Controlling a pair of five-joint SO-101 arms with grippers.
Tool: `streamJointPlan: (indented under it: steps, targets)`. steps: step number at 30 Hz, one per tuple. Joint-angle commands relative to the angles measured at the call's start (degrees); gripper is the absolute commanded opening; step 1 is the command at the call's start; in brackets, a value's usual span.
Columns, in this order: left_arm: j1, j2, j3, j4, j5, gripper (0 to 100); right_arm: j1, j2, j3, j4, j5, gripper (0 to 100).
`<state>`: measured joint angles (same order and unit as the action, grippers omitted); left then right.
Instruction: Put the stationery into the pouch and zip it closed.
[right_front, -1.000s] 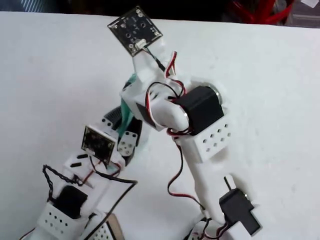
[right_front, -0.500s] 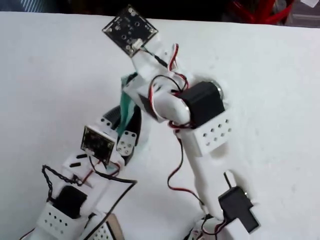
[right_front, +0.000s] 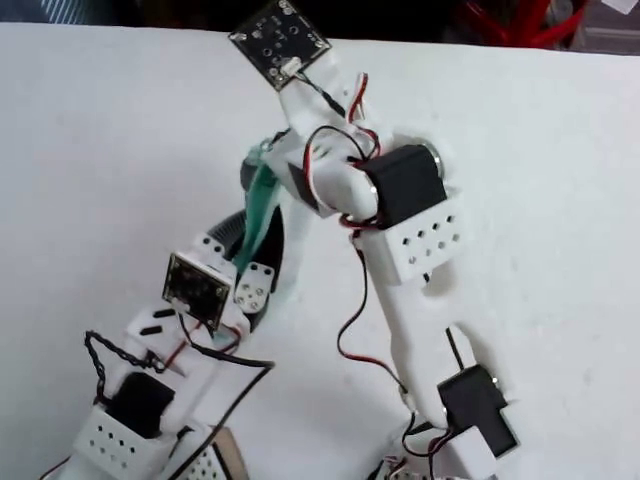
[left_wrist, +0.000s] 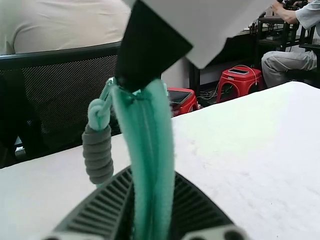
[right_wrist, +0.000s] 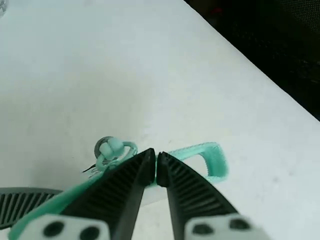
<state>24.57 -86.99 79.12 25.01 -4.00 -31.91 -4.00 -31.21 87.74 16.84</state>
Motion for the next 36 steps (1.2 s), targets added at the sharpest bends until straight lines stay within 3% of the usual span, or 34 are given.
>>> streamJointPlan:
  steps: [1, 5, 9, 21, 26, 28, 30, 36]
  targets:
    - [-0.13, 0.75, 0.09, 0.09, -0.53, 2, -0.40, -3.21, -1.05, 1.80, -8.79, 7.8]
    - [-0.40, 0.75, 0.09, 0.09, -0.44, 2, -3.38, -5.32, -7.03, 6.64, -23.91, 25.8]
    - [-0.40, 0.75, 0.09, 0.09, -0.35, 2, -3.74, -4.00, -10.29, 4.62, -34.20, 26.8]
    - [-0.13, 0.75, 0.79, 0.00, -0.53, 2, -7.16, 2.42, -10.29, 5.85, -34.29, 26.4]
    - [-0.31, 0.75, 0.79, 0.00, -0.44, 2, -7.16, 2.59, -10.02, 5.76, -33.58, 10.8]
    - [-0.31, 0.75, 0.79, 0.00, -0.44, 2, -7.34, 2.59, -10.11, 5.49, -28.31, 5.9]
    - [-0.31, 0.75, 0.79, 0.00, -0.44, 2, -7.43, 2.59, -10.11, 5.49, -24.70, 3.8]
    - [-0.22, 0.75, 0.88, 0.00, -0.44, 2, -6.29, 2.42, -10.29, 4.62, -23.82, 1.8]
